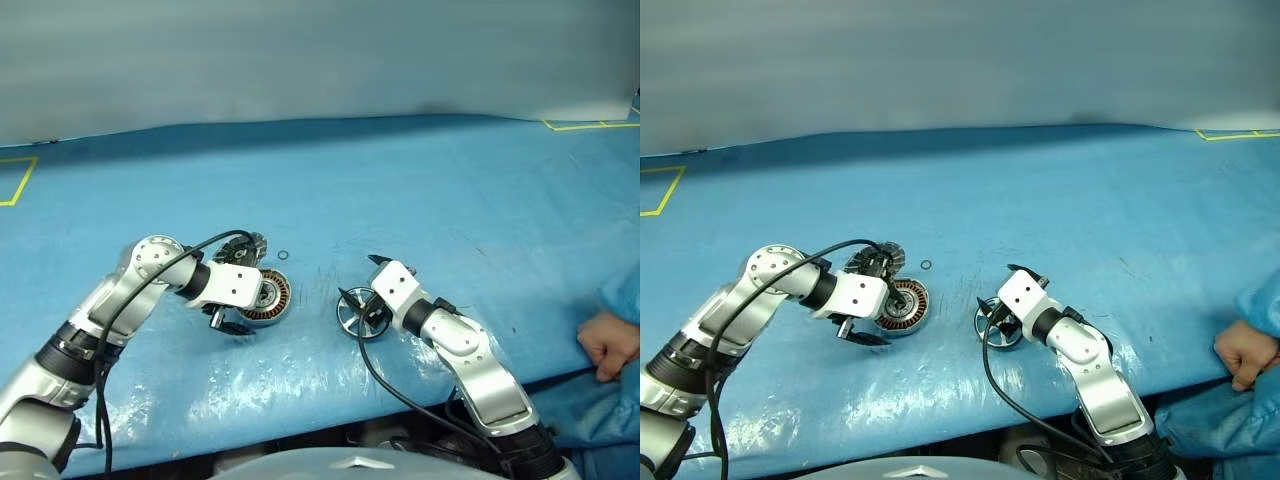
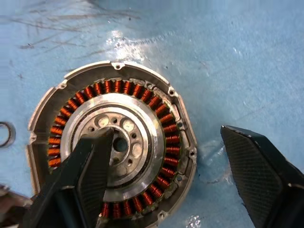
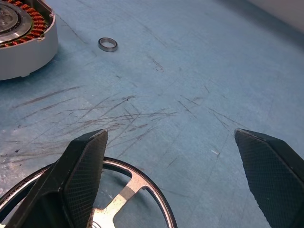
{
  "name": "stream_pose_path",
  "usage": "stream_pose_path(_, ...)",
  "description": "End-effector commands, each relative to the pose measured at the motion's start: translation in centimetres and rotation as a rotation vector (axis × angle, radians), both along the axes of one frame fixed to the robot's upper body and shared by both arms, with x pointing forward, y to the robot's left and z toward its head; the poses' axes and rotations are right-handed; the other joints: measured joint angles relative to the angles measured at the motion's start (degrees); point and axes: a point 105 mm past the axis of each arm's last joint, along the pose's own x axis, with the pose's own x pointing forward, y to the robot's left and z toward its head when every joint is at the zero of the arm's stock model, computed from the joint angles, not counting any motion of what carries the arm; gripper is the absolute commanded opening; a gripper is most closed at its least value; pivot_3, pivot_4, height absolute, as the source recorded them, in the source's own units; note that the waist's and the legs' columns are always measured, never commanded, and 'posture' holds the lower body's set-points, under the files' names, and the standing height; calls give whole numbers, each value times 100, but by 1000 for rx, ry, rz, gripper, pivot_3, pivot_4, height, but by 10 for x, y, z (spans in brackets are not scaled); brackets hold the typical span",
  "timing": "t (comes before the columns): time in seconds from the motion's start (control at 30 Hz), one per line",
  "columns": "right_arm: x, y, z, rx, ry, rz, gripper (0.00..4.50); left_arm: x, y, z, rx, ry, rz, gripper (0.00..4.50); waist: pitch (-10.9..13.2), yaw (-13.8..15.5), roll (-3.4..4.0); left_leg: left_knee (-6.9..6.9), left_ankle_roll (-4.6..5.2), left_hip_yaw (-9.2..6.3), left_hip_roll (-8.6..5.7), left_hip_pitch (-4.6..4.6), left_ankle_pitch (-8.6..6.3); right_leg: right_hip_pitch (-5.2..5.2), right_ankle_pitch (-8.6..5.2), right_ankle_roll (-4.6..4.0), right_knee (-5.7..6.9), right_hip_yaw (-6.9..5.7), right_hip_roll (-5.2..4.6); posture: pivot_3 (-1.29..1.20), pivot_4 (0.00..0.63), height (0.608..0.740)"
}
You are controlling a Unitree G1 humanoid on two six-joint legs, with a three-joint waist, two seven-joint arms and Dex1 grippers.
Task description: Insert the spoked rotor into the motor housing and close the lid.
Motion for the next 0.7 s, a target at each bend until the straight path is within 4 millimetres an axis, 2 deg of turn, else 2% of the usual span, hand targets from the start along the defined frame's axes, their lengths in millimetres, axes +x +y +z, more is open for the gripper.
stream_pose_path(0.03, 0, 0, 4, 8, -20, 4, 4500, -2, 3, 22, -65, -55, -14, 3908, 1, -8, -1, 0, -1, 0, 0, -1, 1, -1, 0, 0, 0, 0, 0, 0, 150, 740)
stream_pose_path(0.27, 0, 3, 4, 9, -16, 20, 4500, -7, 14, 25, -26, -107, -33, 3908, 2, -8, -1, 0, -5, 1, 0, -2, 2, 0, -1, 0, -3, -1, -1, 0, 150, 740)
stream_pose_path(0.4, 2, 4, 6, 11, -20, 33, 4500, -3, 15, 39, -130, -160, 49, 3908, 6, -12, -4, 0, -5, 1, 0, -2, 2, 0, -1, 0, -3, -1, -2, 0, 150, 740)
stream_pose_path(0.7, 5, 5, 5, -7, -11, 63, 4500, -14, 20, 31, -145, -129, 108, 3908, 11, -6, -8, -3, -21, 1, 2, -2, 11, 0, -2, 1, -5, -3, -2, 0, 150, 740)
